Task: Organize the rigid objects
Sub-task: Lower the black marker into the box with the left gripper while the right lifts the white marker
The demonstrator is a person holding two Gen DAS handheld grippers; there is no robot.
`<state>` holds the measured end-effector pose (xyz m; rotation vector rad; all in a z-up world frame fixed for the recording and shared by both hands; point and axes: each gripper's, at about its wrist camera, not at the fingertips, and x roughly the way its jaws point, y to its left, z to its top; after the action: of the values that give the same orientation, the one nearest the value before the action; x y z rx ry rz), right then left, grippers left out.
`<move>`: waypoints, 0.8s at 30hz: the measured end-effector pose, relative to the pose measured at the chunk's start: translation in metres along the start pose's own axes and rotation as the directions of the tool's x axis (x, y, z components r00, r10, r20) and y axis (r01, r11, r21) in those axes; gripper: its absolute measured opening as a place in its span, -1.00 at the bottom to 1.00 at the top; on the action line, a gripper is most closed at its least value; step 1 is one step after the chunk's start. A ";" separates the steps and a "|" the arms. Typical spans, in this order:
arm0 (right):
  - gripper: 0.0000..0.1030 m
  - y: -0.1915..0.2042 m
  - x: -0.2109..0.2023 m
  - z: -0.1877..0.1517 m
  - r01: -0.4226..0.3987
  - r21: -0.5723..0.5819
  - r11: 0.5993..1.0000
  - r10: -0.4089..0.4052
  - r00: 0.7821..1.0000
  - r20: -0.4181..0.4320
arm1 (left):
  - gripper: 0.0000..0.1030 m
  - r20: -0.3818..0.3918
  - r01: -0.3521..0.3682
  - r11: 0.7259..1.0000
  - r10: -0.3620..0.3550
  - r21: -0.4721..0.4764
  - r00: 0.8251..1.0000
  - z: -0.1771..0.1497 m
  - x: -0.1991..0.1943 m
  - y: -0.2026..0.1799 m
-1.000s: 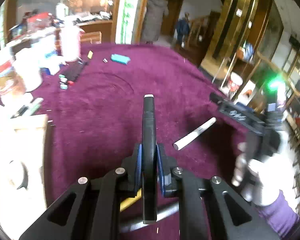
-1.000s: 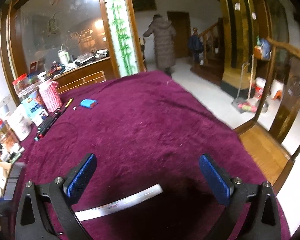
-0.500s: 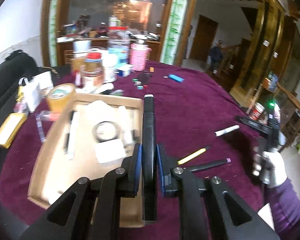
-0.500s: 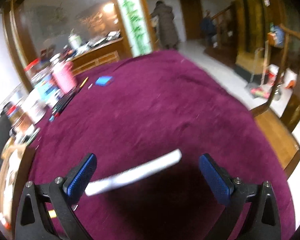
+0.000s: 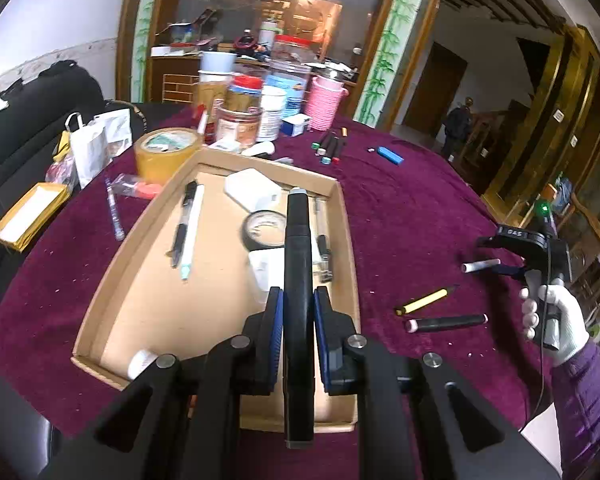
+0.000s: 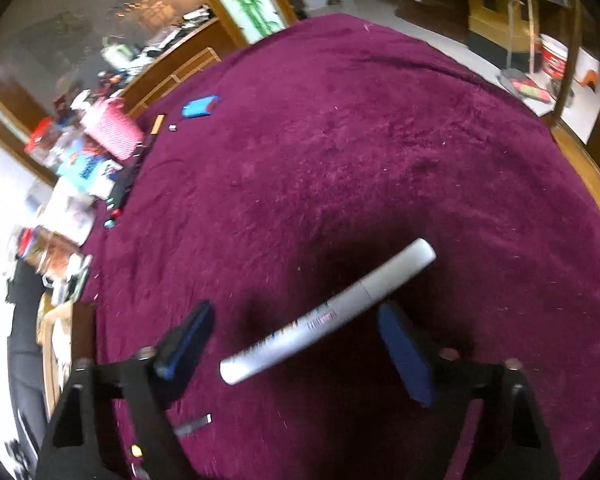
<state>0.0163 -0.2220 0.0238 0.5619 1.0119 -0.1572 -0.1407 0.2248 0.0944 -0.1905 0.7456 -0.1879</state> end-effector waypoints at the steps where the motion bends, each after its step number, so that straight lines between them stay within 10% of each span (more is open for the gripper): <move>1: 0.45 0.004 -0.001 0.001 0.027 -0.011 1.000 -0.027 0.999 0.025 | -0.72 0.002 -0.006 1.000 0.006 -0.008 1.000 0.000 -0.002 0.004; 5: -0.32 0.024 0.005 -0.003 0.098 -0.091 0.991 -0.093 0.994 0.056 | -0.72 0.010 -0.028 0.999 0.028 -0.034 1.000 0.000 -0.006 0.020; 10: -0.70 0.009 -0.002 -0.008 -0.048 -0.064 0.997 0.051 0.998 0.036 | -0.72 -0.003 -0.043 0.997 0.043 -0.066 0.999 -0.002 -0.002 0.038; 24: -0.83 0.062 -0.050 -0.046 -0.389 -0.155 0.908 0.389 0.921 -0.029 | -0.72 -0.126 -0.064 0.993 0.051 -0.096 0.991 0.011 0.042 0.049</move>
<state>-0.0217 -0.1520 0.0705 0.6070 0.8813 0.2756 -0.0979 0.2631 0.0631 -0.2536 0.8831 -0.1081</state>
